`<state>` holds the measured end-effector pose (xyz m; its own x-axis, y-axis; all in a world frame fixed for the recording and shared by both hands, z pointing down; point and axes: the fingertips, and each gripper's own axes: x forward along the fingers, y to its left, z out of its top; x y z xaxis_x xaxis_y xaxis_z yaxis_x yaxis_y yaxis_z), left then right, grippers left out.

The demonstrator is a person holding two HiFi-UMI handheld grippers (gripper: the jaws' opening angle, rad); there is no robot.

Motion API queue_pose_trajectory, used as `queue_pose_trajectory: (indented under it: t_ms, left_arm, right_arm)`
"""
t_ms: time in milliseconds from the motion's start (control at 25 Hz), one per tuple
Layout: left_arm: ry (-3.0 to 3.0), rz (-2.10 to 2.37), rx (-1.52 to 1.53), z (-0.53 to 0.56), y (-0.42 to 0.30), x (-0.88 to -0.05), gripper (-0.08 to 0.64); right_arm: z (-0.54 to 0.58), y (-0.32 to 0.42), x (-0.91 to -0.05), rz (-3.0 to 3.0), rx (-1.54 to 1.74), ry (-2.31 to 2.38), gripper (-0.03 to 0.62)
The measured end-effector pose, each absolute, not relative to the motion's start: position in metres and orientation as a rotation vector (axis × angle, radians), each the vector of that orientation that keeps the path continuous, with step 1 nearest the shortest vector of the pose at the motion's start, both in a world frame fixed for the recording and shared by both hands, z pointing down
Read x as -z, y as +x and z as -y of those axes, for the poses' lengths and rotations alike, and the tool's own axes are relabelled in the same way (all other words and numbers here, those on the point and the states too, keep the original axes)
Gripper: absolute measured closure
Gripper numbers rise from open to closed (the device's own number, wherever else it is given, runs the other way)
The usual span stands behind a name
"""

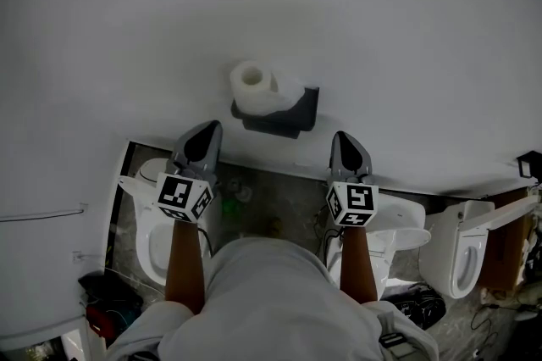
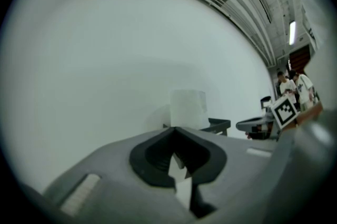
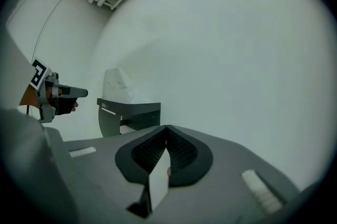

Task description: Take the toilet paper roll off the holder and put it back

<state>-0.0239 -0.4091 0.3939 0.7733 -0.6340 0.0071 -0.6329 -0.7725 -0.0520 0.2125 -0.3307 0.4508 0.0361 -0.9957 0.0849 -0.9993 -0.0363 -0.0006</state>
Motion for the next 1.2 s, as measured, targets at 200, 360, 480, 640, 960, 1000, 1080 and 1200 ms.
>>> queue_pose_trajectory:
  t_ms: [200, 360, 480, 640, 960, 1000, 1080, 1200]
  left_arm:
    - [-2.908, -1.046, 0.04, 0.414, -0.02, -0.394, 0.558]
    - [-2.914, -1.037, 0.034, 0.417, -0.016, -0.393, 0.551]
    - [-2.919, -1.033, 0.007, 0.418, -0.013, -0.39, 0.546]
    - [-2.933, -1.013, -0.048, 0.418, -0.009, -0.383, 0.528]
    - [-2.958, -0.946, -0.093, 0.417, 0.002, -0.377, 0.439]
    - [-2.961, -0.931, -0.091, 0.417, 0.006, -0.377, 0.424]
    - [-2.96, -0.91, -0.081, 0.419, 0.013, -0.376, 0.393]
    - [-2.958, -0.887, -0.086, 0.421, 0.022, -0.373, 0.358]
  right_arm:
    - [0.338, 0.216, -0.454, 2.15, -0.101, 2.215, 0.592]
    - [0.34, 0.219, -0.457, 2.146, -0.106, 2.228, 0.592]
    - [0.339, 0.22, -0.458, 2.143, -0.105, 2.229, 0.592]
    - [0.34, 0.222, -0.461, 2.139, -0.098, 2.233, 0.592]
    - [0.343, 0.219, -0.465, 2.144, -0.088, 2.213, 0.592]
    - [0.343, 0.22, -0.466, 2.141, -0.09, 2.216, 0.592]
    - [0.344, 0.223, -0.468, 2.136, -0.097, 2.221, 0.592]
    - [0.344, 0.225, -0.469, 2.137, -0.102, 2.219, 0.592]
